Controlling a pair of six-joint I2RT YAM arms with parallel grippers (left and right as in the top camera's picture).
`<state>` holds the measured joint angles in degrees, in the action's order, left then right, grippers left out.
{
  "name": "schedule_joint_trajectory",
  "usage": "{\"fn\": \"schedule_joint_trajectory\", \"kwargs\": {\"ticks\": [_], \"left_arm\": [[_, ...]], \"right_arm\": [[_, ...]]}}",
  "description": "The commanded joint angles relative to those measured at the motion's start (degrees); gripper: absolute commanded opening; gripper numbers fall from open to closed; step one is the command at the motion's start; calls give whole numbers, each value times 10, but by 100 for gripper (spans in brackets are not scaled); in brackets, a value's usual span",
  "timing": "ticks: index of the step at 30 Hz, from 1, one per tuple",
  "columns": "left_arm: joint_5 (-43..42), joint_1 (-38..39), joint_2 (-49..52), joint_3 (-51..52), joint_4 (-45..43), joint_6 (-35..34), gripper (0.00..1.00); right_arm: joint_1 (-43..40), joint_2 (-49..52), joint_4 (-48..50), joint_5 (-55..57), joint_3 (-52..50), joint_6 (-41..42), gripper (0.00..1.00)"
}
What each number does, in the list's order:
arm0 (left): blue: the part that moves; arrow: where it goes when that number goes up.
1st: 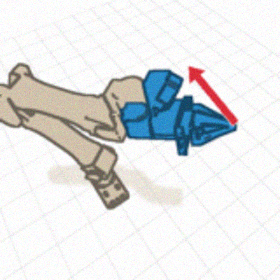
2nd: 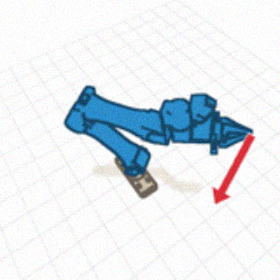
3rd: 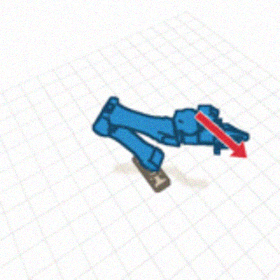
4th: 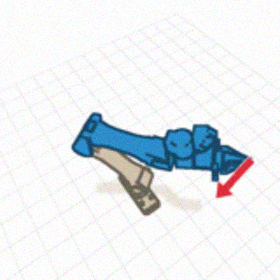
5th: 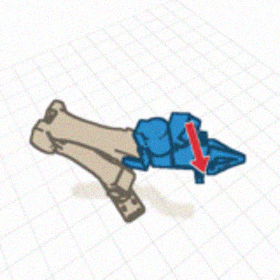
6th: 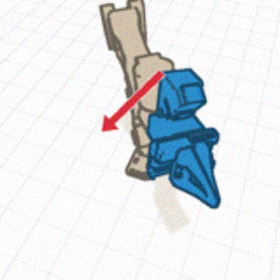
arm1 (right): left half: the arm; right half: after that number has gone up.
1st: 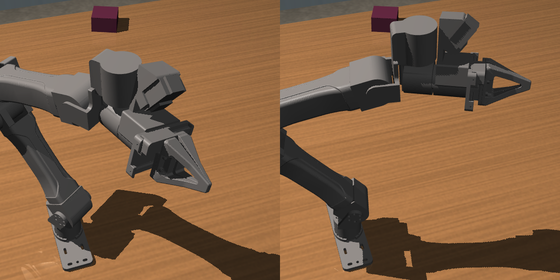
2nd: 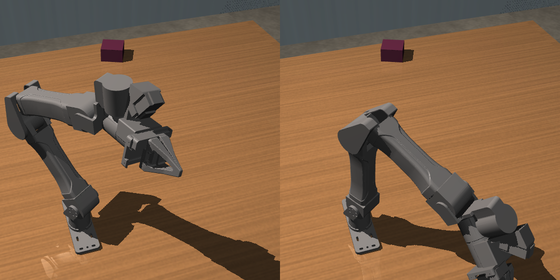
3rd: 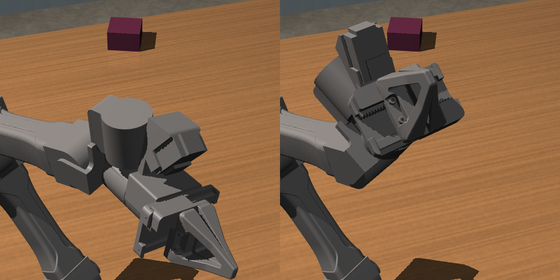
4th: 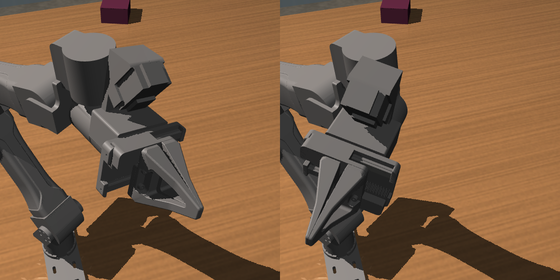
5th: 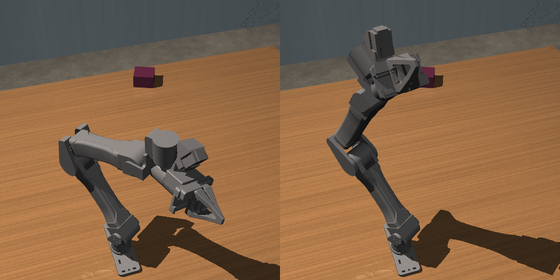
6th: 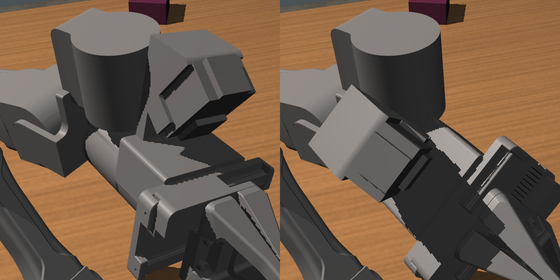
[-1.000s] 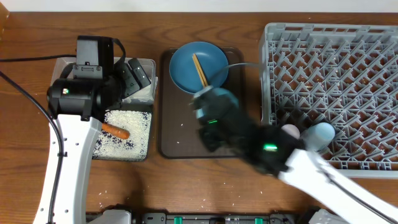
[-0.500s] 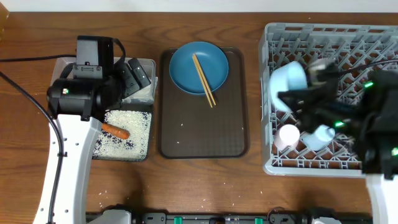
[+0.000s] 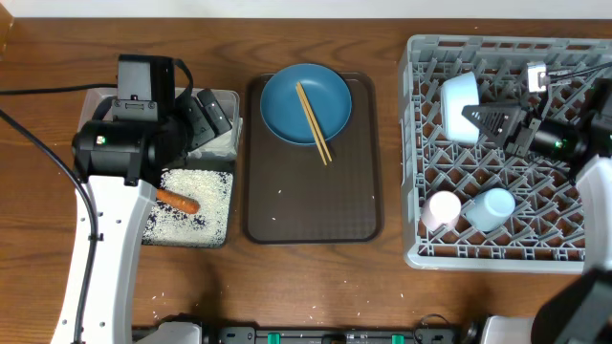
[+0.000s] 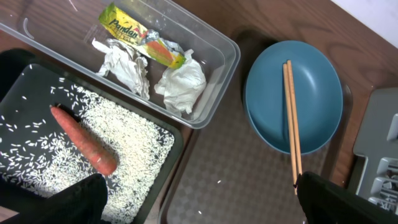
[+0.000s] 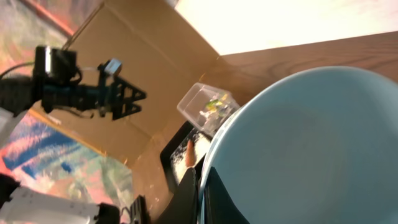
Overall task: Sort waste into correct bins and load items into the dishwasher rack
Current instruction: 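Carry the bowl right and lower it tilted into the rack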
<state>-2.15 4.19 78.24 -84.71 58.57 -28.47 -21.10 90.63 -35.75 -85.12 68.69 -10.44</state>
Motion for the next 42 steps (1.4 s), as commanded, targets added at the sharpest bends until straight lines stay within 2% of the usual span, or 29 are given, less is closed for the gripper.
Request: {"fn": "schedule_joint_trajectory", "kwargs": {"ticks": [1,8,15,27,33,42], "left_arm": [[9,-3,1,2,1,4,99],[9,-3,1,2,1,4,99],[9,-3,1,2,1,4,99],[9,-3,1,2,1,4,99],[9,-3,1,2,1,4,99],[9,-3,1,2,1,4,99]], "right_arm": [[-14,37,16,-43,6,-12,1],[-24,111,52,-43,6,-12,1],[-23,144,66,-31,6,-13,1],[-23,151,56,57,-8,-30,1],[-21,151,73,13,-10,-27,1],[9,151,71,11,-10,-23,1]]}}
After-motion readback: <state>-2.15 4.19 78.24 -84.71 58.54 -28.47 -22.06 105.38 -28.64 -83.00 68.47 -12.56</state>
